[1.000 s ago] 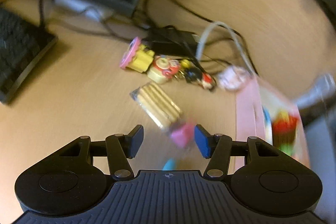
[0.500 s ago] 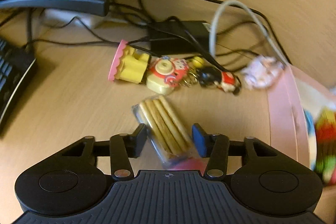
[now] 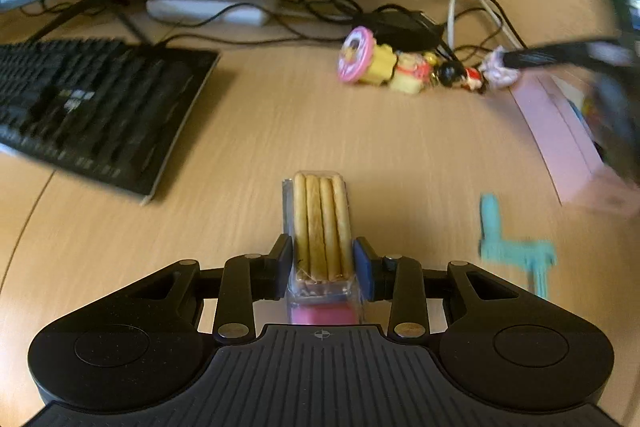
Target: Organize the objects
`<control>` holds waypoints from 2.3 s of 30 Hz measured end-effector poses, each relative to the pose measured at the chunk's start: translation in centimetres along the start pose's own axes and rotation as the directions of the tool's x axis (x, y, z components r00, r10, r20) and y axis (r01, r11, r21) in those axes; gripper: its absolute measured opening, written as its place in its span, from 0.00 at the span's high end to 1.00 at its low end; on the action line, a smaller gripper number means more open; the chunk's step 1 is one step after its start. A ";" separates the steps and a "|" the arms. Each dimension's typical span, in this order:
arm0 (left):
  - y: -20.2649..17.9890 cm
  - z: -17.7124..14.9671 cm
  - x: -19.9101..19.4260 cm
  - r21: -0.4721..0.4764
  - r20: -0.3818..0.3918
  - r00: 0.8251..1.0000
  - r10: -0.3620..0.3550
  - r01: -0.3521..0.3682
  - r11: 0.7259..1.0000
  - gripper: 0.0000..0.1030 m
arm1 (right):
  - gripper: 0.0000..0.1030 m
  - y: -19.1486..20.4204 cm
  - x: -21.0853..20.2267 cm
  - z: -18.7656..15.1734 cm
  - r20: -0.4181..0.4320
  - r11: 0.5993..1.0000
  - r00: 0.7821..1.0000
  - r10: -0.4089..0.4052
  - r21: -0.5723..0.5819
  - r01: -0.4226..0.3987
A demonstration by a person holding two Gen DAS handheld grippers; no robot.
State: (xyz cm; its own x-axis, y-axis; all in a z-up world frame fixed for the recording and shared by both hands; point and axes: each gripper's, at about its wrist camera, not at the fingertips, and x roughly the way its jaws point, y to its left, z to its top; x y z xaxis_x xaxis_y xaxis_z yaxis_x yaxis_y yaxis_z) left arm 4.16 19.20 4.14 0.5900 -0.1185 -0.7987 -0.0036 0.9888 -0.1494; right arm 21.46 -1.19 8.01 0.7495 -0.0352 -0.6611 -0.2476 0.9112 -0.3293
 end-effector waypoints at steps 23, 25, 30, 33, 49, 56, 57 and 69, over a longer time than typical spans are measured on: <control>1.9 -1.6 -0.9 0.029 0.023 0.987 -0.157 0.156 0.987 0.63 | 0.27 8.7 -5.1 0.6 0.065 0.941 0.944 0.322 0.085 -0.327; 1.9 -1.8 -0.9 0.040 0.017 0.989 -0.149 0.148 0.988 0.63 | 0.25 11.3 -3.0 2.1 0.054 0.955 0.955 0.293 0.031 -0.295; 2.0 -2.0 -1.2 0.056 0.012 0.989 -0.148 0.147 0.987 0.63 | 0.33 14.0 1.7 3.7 0.049 0.979 0.978 0.202 -0.024 -0.201; 2.1 -2.0 -1.2 0.061 0.010 0.989 -0.151 0.150 0.987 0.63 | 0.52 12.5 2.2 2.9 0.002 0.971 0.972 0.236 0.042 -0.236; 1.1 -1.9 -0.8 0.071 0.010 0.990 -0.143 0.142 0.987 0.63 | 0.40 5.7 2.0 1.4 -0.001 0.911 0.959 0.284 0.312 -0.270; 1.2 -2.3 -1.1 0.062 0.014 0.991 -0.136 0.135 0.989 0.63 | 0.58 7.5 3.9 2.0 -0.071 0.939 0.962 0.265 0.245 -0.241; 1.1 -2.3 -1.1 0.058 0.013 0.991 -0.137 0.136 0.989 0.63 | 0.58 7.1 3.1 1.2 -0.073 0.930 0.954 0.292 0.256 -0.265; -3.2 -2.9 -0.3 0.104 0.005 0.986 -0.169 0.168 0.980 0.63 | 0.37 1.6 -10.6 -11.0 -0.084 0.949 0.961 0.265 0.199 -0.245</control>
State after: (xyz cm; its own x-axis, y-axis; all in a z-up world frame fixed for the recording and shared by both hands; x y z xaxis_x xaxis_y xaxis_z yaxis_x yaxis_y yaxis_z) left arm 1.67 15.77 3.18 0.5865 -0.2835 -0.7587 0.1796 0.9590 -0.2194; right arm 6.37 -3.88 7.08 0.6028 0.1734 -0.7789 -0.2960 0.9551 -0.0164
